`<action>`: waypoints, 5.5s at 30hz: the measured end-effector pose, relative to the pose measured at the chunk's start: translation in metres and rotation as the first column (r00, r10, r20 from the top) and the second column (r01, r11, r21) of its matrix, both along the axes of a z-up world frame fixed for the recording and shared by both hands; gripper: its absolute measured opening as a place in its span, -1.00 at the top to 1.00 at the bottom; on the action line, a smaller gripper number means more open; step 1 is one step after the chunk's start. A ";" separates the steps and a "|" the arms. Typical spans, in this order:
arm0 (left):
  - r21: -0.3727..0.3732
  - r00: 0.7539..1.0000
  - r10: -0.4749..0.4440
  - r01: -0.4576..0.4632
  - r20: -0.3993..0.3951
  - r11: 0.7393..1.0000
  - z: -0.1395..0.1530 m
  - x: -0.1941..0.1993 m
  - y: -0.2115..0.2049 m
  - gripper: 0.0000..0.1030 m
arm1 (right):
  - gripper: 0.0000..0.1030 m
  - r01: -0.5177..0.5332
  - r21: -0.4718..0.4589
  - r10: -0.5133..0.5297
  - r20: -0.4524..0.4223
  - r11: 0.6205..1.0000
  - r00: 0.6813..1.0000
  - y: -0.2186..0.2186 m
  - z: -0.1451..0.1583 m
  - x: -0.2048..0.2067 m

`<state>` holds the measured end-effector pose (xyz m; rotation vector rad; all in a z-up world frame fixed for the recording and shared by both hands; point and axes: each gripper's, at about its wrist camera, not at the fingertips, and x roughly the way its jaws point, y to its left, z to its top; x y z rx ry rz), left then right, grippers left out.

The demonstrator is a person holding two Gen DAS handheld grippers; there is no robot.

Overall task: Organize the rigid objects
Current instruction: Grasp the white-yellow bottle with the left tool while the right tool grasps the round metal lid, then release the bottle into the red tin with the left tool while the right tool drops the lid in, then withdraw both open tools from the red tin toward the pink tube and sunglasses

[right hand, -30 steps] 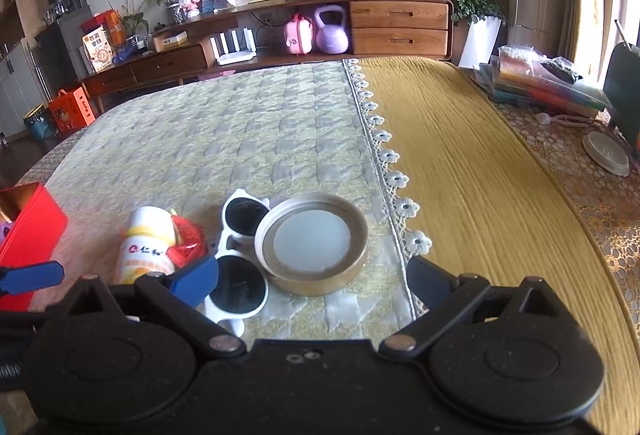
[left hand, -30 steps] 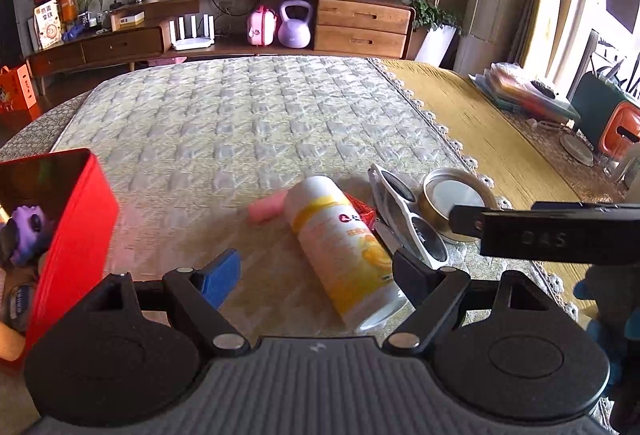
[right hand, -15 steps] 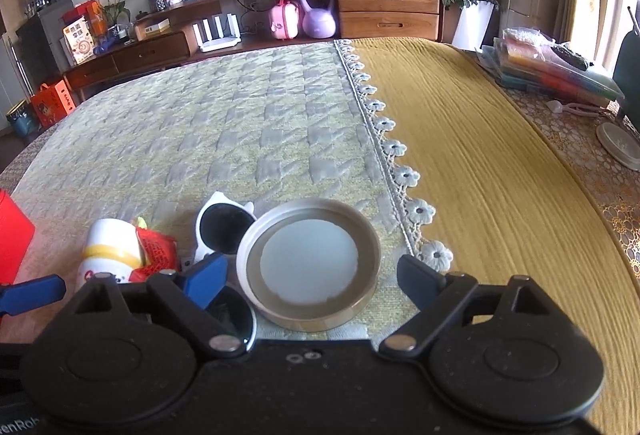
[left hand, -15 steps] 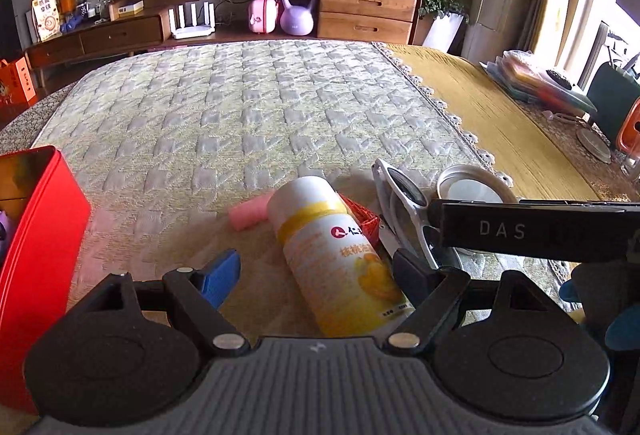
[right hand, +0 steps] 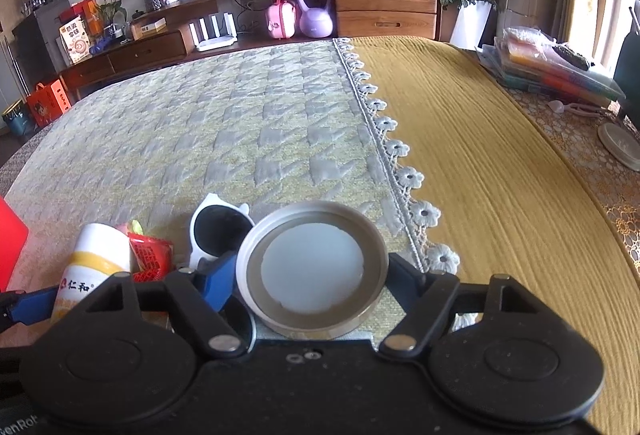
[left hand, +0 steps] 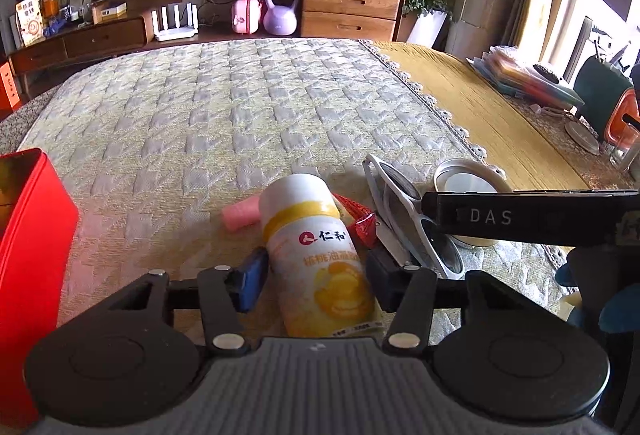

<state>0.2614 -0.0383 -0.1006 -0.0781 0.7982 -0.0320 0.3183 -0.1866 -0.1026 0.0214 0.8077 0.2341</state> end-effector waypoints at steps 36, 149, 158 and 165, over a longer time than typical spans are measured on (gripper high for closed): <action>-0.006 0.999 0.023 -0.024 -0.037 1.000 0.048 -0.092 0.073 0.12 | -0.50 -0.246 -0.018 0.246 0.066 0.969 0.967 0.042 0.076 -0.133; 0.083 0.991 0.132 -0.131 -0.012 0.988 0.076 -0.098 0.200 -0.42 | -0.93 -0.475 0.028 0.471 0.094 0.880 0.877 0.186 0.097 -0.163; 0.066 0.996 0.082 -0.084 0.023 0.994 0.077 -0.103 0.164 -0.60 | -0.99 -0.410 0.031 0.404 0.123 0.911 0.906 0.136 0.089 -0.167; 0.041 0.999 0.033 -0.034 0.026 0.999 0.073 -0.093 0.132 -0.60 | -0.99 -0.342 0.043 0.336 0.109 0.939 0.935 0.083 0.080 -0.157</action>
